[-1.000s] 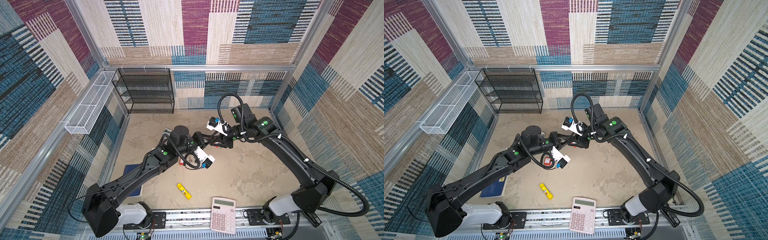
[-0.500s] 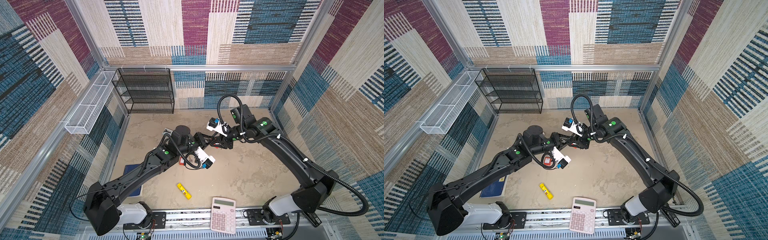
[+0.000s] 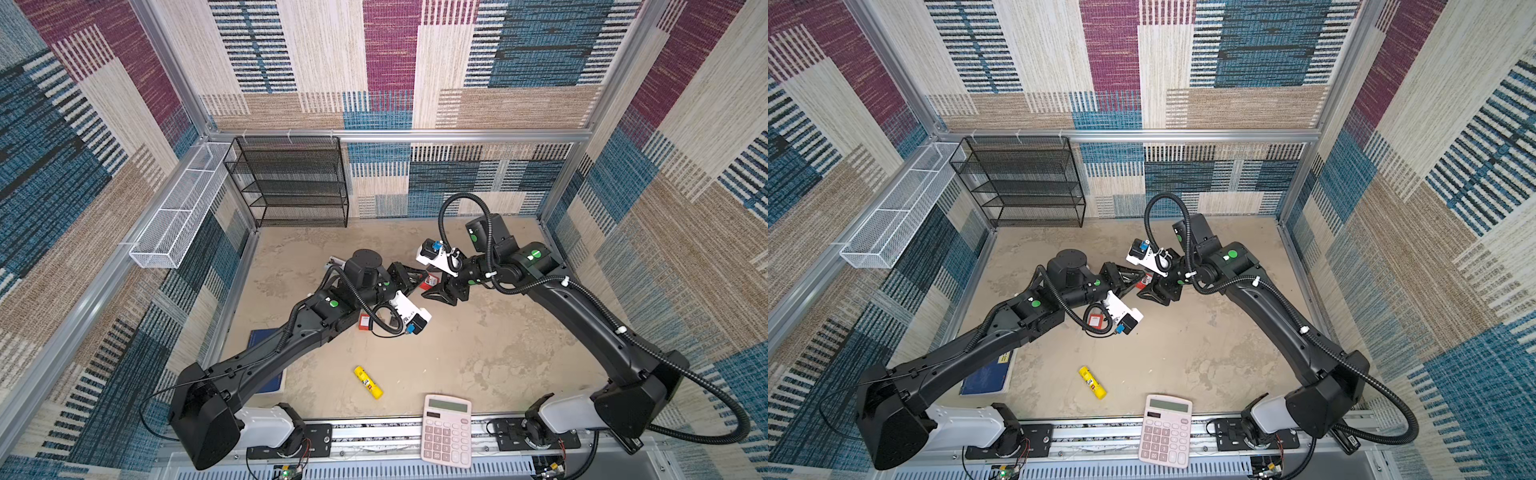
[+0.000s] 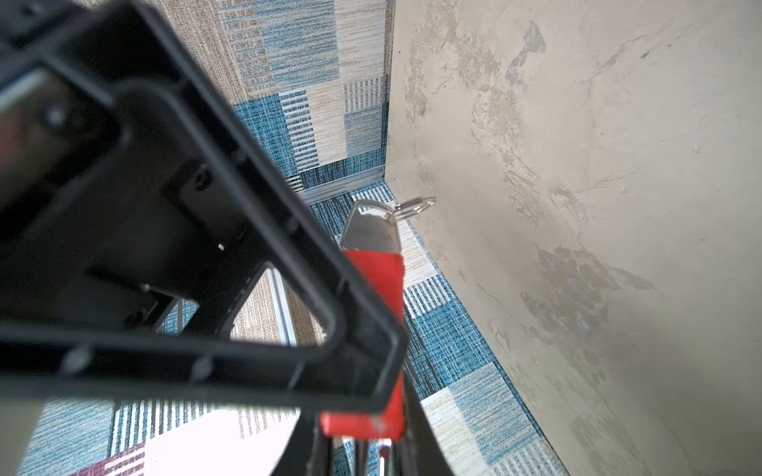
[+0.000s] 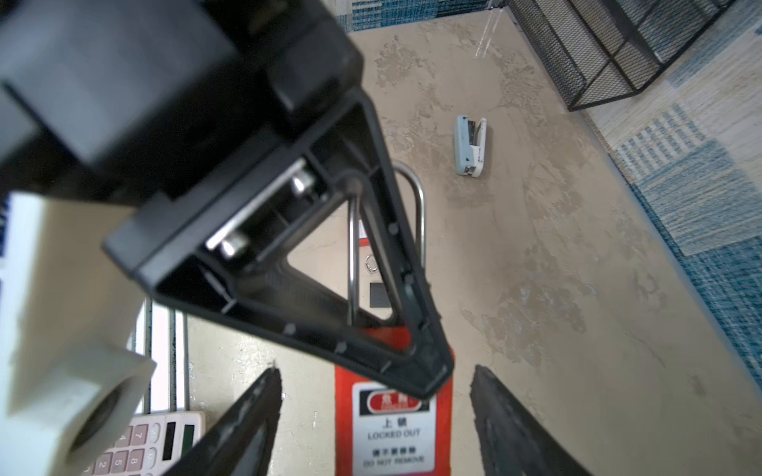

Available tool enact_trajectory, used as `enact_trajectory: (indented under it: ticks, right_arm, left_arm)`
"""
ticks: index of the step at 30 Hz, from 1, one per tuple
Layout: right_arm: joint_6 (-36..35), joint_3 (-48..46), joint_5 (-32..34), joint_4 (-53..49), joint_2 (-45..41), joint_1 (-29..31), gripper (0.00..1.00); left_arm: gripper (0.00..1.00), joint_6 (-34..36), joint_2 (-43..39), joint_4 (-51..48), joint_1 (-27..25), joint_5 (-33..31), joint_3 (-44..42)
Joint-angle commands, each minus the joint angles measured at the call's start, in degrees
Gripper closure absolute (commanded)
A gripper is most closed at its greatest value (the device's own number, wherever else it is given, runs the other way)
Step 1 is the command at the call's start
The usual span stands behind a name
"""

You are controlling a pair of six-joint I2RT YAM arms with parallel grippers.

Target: Lock with the key

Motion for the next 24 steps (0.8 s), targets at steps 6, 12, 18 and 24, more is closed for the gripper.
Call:
enact_trajectory:
  ticks: [6,12,18,24]
  right_arm:
    - [-3.9,-4.2,9.0,14.5,-5.5,0.0,0.21]
    - [-7.0,-8.5,7.0,21.5,-9.6,-0.6,0.2]
    - [-9.2,-11.4,6.1,26.7,-12.2,-1.4,0.19]
    - [-12.6,-14.6,2.1,31.6,-12.6,-1.5,0.19]
  left_arm:
    - [1.0,-10.0,-1.1,-2.7,0.8,0.2,1.8]
    - [1.0,-19.7,-1.5,-9.9,4.6,3.6,5.7]
    - [1.0,-34.7,1.1,-22.3,9.8,7.2,14.3]
    - [1.0,-45.4,4.3,-34.5,15.8,17.1,21.9]
